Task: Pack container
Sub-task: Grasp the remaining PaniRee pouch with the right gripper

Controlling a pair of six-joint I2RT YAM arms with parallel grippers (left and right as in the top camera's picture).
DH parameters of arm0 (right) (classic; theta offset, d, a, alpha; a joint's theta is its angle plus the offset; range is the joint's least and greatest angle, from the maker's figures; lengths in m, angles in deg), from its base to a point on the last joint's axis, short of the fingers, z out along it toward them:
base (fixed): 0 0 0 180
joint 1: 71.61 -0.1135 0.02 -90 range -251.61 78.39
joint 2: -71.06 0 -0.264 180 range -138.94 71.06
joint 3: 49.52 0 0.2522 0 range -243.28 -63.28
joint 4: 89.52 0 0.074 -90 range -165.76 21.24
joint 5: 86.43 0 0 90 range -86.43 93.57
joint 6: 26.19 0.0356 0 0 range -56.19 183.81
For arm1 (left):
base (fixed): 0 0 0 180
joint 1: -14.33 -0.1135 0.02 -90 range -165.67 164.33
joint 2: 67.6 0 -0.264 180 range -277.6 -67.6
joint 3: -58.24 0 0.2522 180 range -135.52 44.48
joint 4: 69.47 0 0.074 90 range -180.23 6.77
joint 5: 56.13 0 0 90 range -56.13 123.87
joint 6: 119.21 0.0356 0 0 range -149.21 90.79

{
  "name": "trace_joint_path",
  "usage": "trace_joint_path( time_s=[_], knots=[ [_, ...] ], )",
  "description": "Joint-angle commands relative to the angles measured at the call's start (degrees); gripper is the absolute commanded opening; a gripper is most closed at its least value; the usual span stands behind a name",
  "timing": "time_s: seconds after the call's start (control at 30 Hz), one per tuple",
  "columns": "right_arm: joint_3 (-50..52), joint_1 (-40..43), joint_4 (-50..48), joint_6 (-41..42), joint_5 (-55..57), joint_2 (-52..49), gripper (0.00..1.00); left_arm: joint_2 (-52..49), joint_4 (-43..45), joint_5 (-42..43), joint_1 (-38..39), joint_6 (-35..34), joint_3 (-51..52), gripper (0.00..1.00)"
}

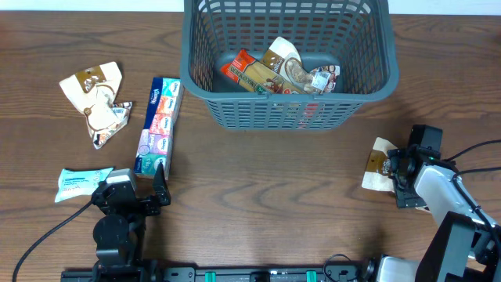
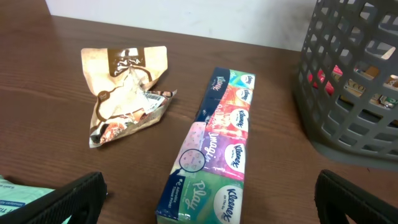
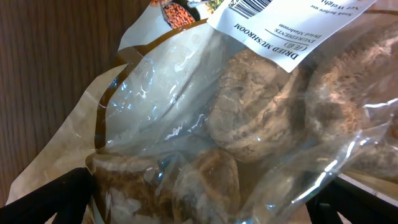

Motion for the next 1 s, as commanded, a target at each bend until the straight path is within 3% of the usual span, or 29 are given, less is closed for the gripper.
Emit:
trace_joint_path(
  time_s=[0.0, 0.37, 0.43, 0.7, 0.97],
  knots=[
    [4.42, 0.48, 2.03, 1.66, -1.01, -3.13, 0.99, 0.35, -0.72, -0.02, -0.35, 0.33, 1.14, 0.99],
    [5.75, 0.48, 2.03, 3.23, -1.49, -3.13, 0.94, 0.35, -0.72, -0.04, -0.35, 0.33, 1.14, 0.99],
    [5.75, 0.48, 2.03, 3.23, -1.46, -3.13, 0.83, 0.35, -0.72, -0.02, -0.35, 0.33, 1.14, 0.99],
    [5.75, 0.48, 2.16, 3.21, -2.10, -3.13, 0.03, 0.35, -0.72, -0.02, -0.35, 0.33, 1.14, 0.99],
    [5.64, 0.46, 2.21, -0.52, -1.84, -3.13, 0.01, 0.33, -0.72, -0.02, -0.35, 0.33, 1.14, 0.99]
  ],
)
